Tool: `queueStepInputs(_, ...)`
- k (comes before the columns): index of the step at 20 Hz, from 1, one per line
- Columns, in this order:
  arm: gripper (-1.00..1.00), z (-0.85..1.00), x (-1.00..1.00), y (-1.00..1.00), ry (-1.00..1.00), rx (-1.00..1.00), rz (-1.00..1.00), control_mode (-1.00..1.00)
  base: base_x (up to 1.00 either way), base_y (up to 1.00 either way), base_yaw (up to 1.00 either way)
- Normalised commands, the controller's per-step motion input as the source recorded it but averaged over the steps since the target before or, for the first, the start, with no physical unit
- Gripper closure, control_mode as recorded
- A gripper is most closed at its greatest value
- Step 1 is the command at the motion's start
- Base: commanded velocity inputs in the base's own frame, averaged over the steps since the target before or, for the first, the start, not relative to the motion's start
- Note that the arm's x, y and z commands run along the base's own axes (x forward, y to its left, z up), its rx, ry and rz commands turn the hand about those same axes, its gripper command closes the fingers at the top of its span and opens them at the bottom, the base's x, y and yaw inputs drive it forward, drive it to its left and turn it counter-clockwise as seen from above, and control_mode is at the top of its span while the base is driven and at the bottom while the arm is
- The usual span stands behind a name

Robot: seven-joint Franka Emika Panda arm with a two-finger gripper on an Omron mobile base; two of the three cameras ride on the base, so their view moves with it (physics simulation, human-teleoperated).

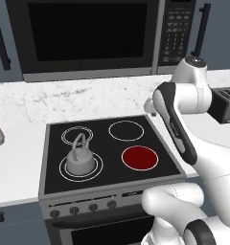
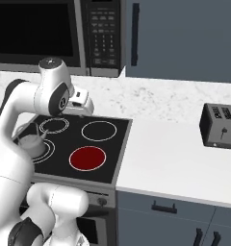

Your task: Turn off the front right burner of the stove.

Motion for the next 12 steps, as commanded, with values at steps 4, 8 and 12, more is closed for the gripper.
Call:
queueStepInputs(4, -1.0, 0.0, 0.0, 0.0, 0.0, 0.0, 0.0, 1.0, -0.01, -0.31, 0.0)
queueStepInputs(8, -1.0, 0.0, 0.0, -0.03, 0.0, 0.0, 0.0, -1.0, 0.0, -0.06, 0.0)
queueStepInputs(12, -1.0, 0.0, 0.0, 0.0, 0.0, 0.0, 0.0, -1.0, 0.0, 0.0, 0.0)
